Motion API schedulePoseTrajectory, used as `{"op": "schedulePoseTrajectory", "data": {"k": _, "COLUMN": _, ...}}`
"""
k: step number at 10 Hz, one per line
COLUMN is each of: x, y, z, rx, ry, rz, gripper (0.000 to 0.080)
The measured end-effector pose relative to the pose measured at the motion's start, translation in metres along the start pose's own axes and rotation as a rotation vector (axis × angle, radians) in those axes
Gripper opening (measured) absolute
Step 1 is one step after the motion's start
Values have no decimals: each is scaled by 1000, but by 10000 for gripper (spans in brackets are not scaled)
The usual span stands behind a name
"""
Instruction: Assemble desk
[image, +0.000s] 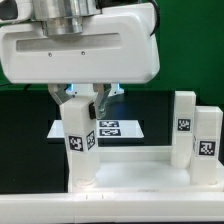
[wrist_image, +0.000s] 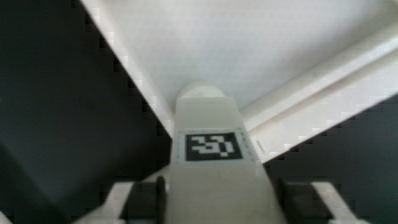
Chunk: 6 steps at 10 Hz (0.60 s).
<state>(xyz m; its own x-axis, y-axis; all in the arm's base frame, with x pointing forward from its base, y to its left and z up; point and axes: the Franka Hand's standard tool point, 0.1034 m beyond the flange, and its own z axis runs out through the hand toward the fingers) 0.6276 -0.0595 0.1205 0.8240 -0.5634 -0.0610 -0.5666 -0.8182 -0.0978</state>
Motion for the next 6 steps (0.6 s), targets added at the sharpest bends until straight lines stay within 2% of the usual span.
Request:
{"op": "schedulePoseTrajectory", "data": {"k": 3, "x": 0, "y": 0, "z": 0, "rx": 2, "ry": 2, "rz": 190, "gripper": 289}}
{"op": "schedulePoseTrajectory", "data": {"k": 6, "x": -2, "y": -8, "z": 3, "rx": 17, "ry": 7, "rz": 631, "gripper": 289}}
